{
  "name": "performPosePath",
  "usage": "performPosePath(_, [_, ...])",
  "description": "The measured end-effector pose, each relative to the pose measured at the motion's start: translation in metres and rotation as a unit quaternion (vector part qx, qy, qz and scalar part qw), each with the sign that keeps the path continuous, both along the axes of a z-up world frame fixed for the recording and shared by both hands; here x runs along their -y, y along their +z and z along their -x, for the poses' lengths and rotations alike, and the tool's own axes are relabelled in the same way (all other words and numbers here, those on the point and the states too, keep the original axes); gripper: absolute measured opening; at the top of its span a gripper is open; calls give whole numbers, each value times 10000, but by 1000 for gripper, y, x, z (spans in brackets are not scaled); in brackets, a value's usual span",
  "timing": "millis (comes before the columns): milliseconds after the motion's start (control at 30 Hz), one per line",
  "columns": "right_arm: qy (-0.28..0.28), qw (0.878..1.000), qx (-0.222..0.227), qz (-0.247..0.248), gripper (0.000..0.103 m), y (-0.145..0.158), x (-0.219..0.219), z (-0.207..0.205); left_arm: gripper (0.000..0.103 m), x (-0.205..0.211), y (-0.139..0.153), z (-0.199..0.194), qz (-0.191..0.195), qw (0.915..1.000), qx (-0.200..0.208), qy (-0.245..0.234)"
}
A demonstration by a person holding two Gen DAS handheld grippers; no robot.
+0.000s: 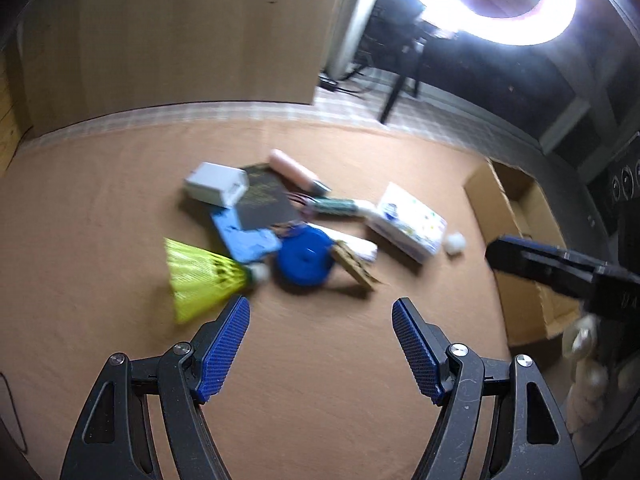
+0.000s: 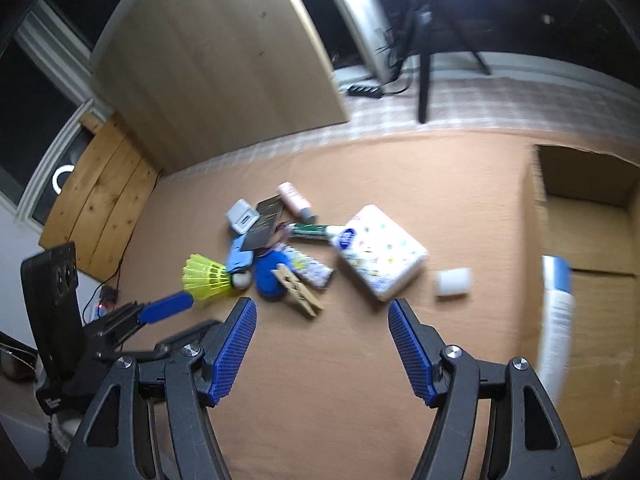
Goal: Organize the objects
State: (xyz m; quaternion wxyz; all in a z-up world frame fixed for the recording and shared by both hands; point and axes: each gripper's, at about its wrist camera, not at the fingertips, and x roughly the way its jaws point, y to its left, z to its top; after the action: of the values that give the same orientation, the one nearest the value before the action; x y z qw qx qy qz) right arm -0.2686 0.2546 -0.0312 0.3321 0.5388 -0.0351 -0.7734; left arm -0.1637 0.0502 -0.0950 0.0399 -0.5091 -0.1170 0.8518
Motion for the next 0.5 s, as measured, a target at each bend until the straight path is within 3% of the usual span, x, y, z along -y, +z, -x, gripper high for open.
performPosePath(100, [70, 9998, 189, -19, 65, -8, 19, 8, 75, 18, -2, 11, -88, 9999, 46, 128])
performPosePath(200, [44, 9990, 441, 76, 64, -18, 32, 21, 66, 27, -5, 24, -129, 9996, 131, 200])
performPosePath(300, [17, 9969, 768, 194, 51, -30, 44, 33, 55, 37, -11, 37, -244, 9992, 214, 247])
performPosePath(500, [16, 9938, 1098, 151, 49, -52, 65, 49, 53, 51, -28, 61, -595, 9962, 415, 474])
